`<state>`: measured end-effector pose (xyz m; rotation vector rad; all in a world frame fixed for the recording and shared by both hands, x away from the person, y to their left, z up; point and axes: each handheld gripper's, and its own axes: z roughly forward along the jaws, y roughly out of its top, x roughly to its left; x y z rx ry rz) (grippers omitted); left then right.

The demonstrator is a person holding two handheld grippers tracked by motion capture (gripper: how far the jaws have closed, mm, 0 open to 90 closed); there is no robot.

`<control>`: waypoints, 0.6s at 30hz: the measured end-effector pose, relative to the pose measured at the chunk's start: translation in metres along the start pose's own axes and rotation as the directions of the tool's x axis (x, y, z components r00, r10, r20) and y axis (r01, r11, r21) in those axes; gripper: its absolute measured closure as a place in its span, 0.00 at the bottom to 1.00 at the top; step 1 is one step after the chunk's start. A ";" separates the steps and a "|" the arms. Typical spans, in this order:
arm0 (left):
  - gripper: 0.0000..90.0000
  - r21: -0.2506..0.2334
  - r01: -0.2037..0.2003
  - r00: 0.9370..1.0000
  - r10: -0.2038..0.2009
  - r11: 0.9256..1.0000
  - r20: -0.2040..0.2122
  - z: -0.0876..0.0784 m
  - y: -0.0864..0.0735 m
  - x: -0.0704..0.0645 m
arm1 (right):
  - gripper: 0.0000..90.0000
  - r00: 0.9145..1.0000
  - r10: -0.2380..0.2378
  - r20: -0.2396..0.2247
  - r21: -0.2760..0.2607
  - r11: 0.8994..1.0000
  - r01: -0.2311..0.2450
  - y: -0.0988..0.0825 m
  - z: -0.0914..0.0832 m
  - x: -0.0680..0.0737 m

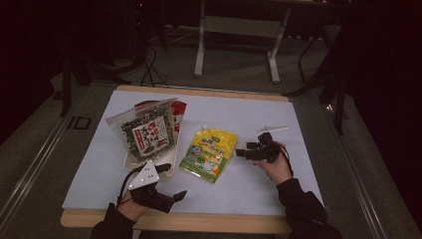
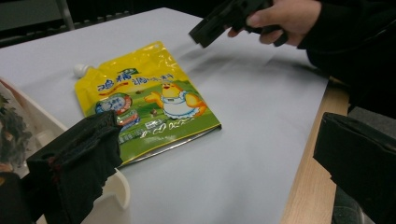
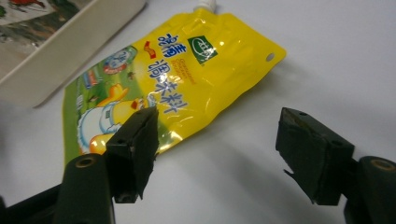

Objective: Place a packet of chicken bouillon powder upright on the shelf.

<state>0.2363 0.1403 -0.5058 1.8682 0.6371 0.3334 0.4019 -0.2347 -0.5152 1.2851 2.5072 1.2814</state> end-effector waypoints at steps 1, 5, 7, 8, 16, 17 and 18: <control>0.02 -0.001 0.000 1.000 0.000 1.000 0.001 0.000 0.000 0.000 | 0.34 1.000 0.008 -0.004 0.006 1.000 -0.008 0.001 0.004 -0.001; 0.02 0.000 -0.006 1.000 0.006 1.000 0.003 0.000 0.000 -0.001 | 0.37 0.999 0.037 0.001 0.024 0.999 -0.037 0.005 0.019 -0.006; 0.02 0.005 -0.013 1.000 0.013 1.000 0.006 0.001 -0.001 -0.001 | 0.38 0.999 0.053 -0.006 0.029 0.998 -0.053 0.006 0.024 -0.010; 0.02 0.006 -0.014 1.000 0.014 1.000 0.006 0.001 -0.001 -0.001 | 0.38 0.998 0.059 -0.002 0.036 0.998 -0.058 0.007 0.029 -0.011; 0.02 0.013 -0.008 1.000 0.008 1.000 0.008 0.002 -0.002 0.000 | 0.43 0.997 0.074 -0.013 0.071 0.995 -0.073 0.010 0.044 -0.015; 0.02 0.012 -0.007 1.000 0.007 1.000 0.009 0.002 -0.002 0.000 | 0.46 0.997 0.073 -0.018 0.077 0.994 -0.071 0.010 0.046 -0.014; 0.02 0.011 -0.002 1.000 0.002 1.000 0.011 0.003 -0.003 0.000 | 0.46 0.998 0.068 -0.018 0.078 0.995 -0.066 0.010 0.047 -0.014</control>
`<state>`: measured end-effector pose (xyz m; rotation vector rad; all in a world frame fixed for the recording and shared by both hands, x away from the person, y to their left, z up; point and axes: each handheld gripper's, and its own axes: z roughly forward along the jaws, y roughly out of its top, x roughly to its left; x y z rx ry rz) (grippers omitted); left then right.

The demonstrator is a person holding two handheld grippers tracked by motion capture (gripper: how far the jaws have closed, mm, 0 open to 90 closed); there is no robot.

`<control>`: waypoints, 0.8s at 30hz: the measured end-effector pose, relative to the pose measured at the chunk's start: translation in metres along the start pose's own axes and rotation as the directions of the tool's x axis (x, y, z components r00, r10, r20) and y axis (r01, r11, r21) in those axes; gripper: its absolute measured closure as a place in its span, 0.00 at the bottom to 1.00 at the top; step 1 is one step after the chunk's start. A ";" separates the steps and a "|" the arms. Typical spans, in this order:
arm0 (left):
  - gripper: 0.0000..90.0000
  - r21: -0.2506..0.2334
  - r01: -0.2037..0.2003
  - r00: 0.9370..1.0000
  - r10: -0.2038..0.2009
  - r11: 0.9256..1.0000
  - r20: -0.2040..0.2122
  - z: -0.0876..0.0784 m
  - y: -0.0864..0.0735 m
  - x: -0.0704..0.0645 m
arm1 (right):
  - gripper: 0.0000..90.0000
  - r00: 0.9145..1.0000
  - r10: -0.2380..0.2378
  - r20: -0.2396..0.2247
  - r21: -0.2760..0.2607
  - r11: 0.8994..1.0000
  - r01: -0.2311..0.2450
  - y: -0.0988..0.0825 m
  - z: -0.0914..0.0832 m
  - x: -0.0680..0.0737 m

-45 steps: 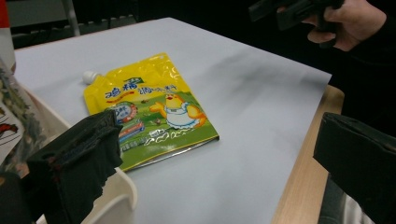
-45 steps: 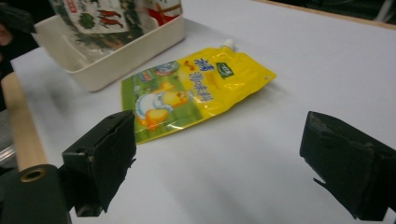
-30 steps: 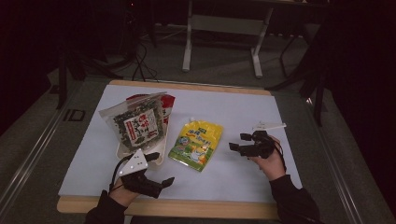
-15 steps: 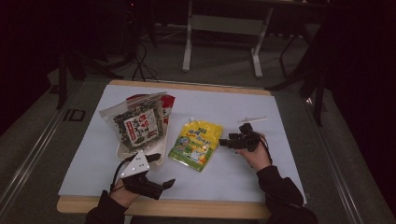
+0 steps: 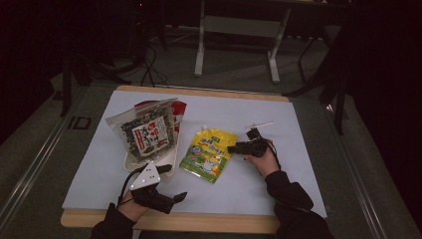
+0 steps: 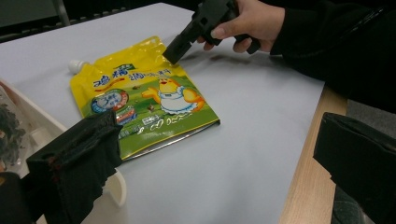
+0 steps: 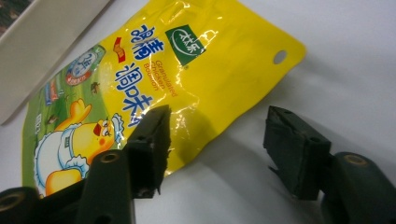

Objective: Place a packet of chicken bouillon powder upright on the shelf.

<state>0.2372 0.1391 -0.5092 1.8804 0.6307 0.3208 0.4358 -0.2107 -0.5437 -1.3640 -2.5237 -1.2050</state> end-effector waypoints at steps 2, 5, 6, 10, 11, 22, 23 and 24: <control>0.02 0.001 -0.001 1.000 0.001 1.000 0.001 0.000 0.000 0.000 | 0.49 1.000 0.008 -0.009 0.001 1.000 -0.008 0.002 0.002 0.001; 0.02 0.003 0.000 1.000 0.000 1.000 0.002 0.001 -0.001 0.000 | 0.54 1.000 0.010 -0.021 0.009 1.000 -0.010 0.004 0.004 0.001; 0.02 0.004 -0.001 1.000 0.001 1.000 0.002 0.001 -0.001 0.000 | 0.57 0.999 0.012 -0.030 0.009 1.000 -0.011 0.004 0.006 0.002; 0.02 0.008 0.000 1.000 0.000 1.000 0.001 0.002 -0.001 0.000 | 0.69 0.999 -0.005 -0.041 0.029 1.000 0.006 0.007 0.011 0.008; 0.02 0.009 -0.001 1.000 0.001 1.000 0.001 0.002 -0.001 0.000 | 0.70 0.999 -0.007 -0.038 0.031 0.999 0.008 0.008 0.012 0.009; 0.02 0.012 0.002 1.000 -0.002 1.000 0.003 0.002 0.000 0.000 | 1.00 0.999 -0.035 0.023 0.031 0.999 0.034 0.013 0.009 0.017; 0.02 0.008 0.006 1.000 -0.006 1.000 0.003 0.002 0.000 0.000 | 1.00 0.999 -0.036 0.022 0.028 0.999 0.035 0.013 0.007 0.018; 0.02 0.008 0.008 1.000 -0.008 1.000 0.005 0.002 0.000 0.000 | 1.00 0.999 -0.041 0.018 0.018 0.999 0.040 0.013 0.005 0.018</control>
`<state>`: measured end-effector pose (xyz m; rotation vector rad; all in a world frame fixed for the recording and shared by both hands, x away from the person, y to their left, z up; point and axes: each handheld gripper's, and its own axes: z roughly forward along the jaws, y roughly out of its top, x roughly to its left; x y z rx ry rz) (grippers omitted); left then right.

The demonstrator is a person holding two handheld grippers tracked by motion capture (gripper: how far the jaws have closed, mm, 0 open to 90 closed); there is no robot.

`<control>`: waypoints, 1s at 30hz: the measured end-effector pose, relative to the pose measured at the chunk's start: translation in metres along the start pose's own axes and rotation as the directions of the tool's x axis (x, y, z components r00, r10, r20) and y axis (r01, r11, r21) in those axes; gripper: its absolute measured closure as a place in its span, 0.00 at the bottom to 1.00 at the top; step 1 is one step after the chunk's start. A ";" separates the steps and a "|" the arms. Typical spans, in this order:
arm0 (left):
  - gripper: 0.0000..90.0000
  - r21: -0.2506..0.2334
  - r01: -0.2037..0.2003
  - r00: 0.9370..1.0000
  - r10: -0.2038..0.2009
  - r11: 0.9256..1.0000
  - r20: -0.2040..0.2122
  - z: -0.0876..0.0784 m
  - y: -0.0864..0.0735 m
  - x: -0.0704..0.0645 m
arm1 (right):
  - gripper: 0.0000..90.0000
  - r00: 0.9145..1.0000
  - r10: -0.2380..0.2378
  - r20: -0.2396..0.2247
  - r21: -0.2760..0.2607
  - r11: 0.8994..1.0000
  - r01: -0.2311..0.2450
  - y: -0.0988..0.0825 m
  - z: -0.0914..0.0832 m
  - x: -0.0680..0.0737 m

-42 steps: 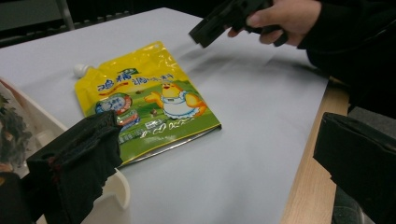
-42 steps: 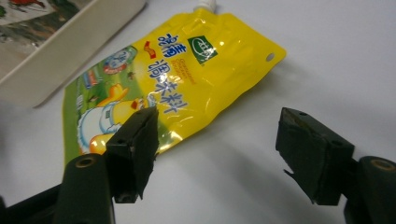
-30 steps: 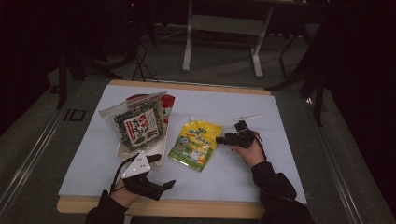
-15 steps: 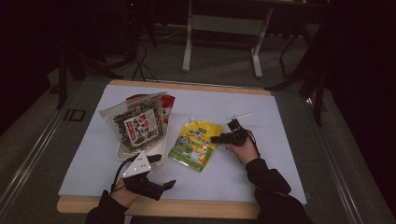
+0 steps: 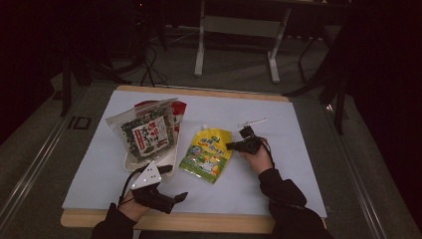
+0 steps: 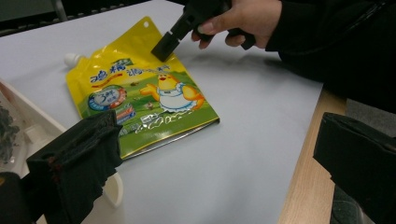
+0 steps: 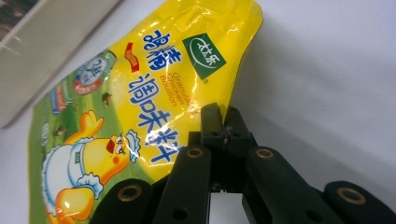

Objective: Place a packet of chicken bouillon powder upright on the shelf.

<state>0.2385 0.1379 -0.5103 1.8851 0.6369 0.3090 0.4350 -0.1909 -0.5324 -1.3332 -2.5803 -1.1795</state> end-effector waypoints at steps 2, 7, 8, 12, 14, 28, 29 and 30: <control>0.02 0.002 0.001 1.000 -0.001 1.000 -0.004 0.000 0.000 0.000 | 1.00 1.000 -0.005 -0.009 -0.016 1.000 0.005 0.001 -0.005 0.002; 0.02 -0.006 0.003 1.000 -0.003 1.000 -0.004 -0.001 0.002 0.000 | 1.00 0.999 -0.052 -0.008 -0.053 0.997 0.052 0.005 -0.017 0.010; 0.02 -0.007 0.005 1.000 -0.005 1.000 -0.003 -0.001 0.002 0.001 | 1.00 0.998 -0.064 -0.007 -0.062 0.996 0.064 0.005 -0.020 0.013; 0.02 -0.010 0.022 1.000 -0.022 1.000 0.012 -0.001 0.003 0.003 | 1.00 0.996 -0.092 -0.005 -0.088 0.992 0.091 0.005 -0.029 0.021; 0.02 -0.027 0.022 1.000 -0.021 0.999 0.013 -0.002 0.004 0.003 | 1.00 0.995 -0.103 -0.009 -0.105 0.989 0.101 0.004 -0.033 0.025; 0.05 -0.019 0.034 0.999 -0.035 0.999 -0.010 -0.003 0.017 0.004 | 1.00 0.968 -0.248 -0.023 -0.187 0.953 0.240 0.002 -0.063 0.061; 0.05 -0.016 0.032 0.999 -0.032 0.999 -0.019 -0.003 0.018 0.004 | 1.00 0.966 -0.258 -0.021 -0.190 0.950 0.249 0.002 -0.065 0.063; 0.07 -0.012 0.032 0.999 -0.032 0.999 -0.025 -0.003 0.019 0.004 | 1.00 0.962 -0.273 -0.019 -0.194 0.945 0.265 0.002 -0.067 0.066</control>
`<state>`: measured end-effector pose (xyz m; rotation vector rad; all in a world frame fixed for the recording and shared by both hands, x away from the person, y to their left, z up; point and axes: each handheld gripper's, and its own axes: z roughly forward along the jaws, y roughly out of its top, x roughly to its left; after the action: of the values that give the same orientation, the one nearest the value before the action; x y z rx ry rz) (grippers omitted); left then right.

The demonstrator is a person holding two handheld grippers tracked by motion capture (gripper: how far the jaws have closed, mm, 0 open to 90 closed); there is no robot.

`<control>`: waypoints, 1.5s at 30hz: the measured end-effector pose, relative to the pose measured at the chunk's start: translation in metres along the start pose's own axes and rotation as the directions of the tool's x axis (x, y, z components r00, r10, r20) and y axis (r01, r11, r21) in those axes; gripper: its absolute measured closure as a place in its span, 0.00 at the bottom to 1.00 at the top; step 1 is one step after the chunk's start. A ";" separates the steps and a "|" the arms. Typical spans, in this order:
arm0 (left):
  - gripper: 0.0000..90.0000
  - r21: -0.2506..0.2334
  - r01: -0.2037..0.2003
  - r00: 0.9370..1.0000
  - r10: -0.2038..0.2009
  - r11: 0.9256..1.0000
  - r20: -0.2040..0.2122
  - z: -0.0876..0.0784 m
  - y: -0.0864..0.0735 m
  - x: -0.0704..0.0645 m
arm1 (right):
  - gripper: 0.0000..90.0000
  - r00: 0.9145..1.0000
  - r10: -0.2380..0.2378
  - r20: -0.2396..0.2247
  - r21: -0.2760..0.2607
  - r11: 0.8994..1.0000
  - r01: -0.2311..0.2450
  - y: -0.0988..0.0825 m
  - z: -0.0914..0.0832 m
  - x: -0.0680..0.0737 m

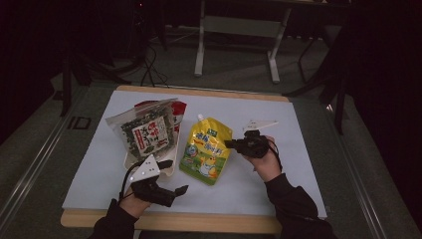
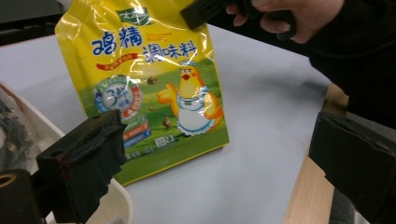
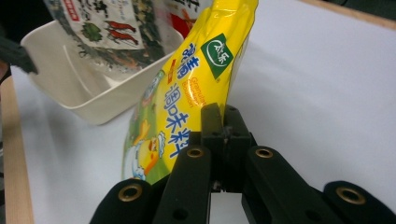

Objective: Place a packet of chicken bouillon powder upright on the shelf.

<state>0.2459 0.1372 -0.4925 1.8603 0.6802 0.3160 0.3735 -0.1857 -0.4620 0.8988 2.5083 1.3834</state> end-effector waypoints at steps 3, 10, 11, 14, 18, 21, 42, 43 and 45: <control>0.08 -0.002 -0.001 1.000 0.001 1.000 -0.012 0.001 0.002 0.002 | 1.00 0.999 -0.036 -0.014 -0.011 0.999 0.035 0.003 -0.003 0.007; 0.10 0.006 -0.010 0.999 0.010 1.000 -0.032 0.005 0.012 0.010 | 1.00 0.991 -0.125 -0.052 -0.040 0.992 0.123 0.008 -0.011 0.023; 0.11 0.008 -0.003 0.999 0.003 1.000 -0.037 0.006 0.014 0.013 | 1.00 0.990 -0.134 -0.052 -0.037 0.990 0.133 0.008 -0.011 0.025; 0.13 0.005 0.011 0.999 -0.011 1.000 -0.043 0.008 0.018 0.020 | 1.00 0.985 -0.157 -0.072 -0.045 0.987 0.154 0.008 -0.013 0.029; 0.16 0.001 0.014 0.998 -0.014 1.000 -0.055 0.010 0.026 0.030 | 1.00 0.977 -0.188 -0.105 -0.058 0.982 0.182 0.007 -0.015 0.032; 0.18 -0.004 0.018 0.997 -0.018 1.000 -0.069 0.012 0.033 0.039 | 1.00 0.969 -0.214 -0.124 -0.062 0.976 0.208 0.007 -0.016 0.035; 0.63 0.064 -0.047 0.998 0.050 0.997 -0.040 0.029 0.051 0.065 | 1.00 0.944 -0.279 -0.173 -0.063 0.960 0.272 0.006 -0.019 0.042; 0.63 0.067 -0.054 0.997 0.057 0.996 -0.045 0.028 0.051 0.064 | 1.00 0.945 -0.277 -0.172 -0.062 0.961 0.270 0.006 -0.019 0.042; 0.69 0.063 -0.054 0.997 0.057 0.997 -0.053 0.026 0.051 0.064 | 1.00 0.948 -0.271 -0.167 -0.062 0.962 0.264 0.005 -0.019 0.040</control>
<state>0.3259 0.1418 -0.4623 1.9379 0.6838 0.3873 0.3357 -0.1750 -0.4402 0.4234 2.5968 1.4683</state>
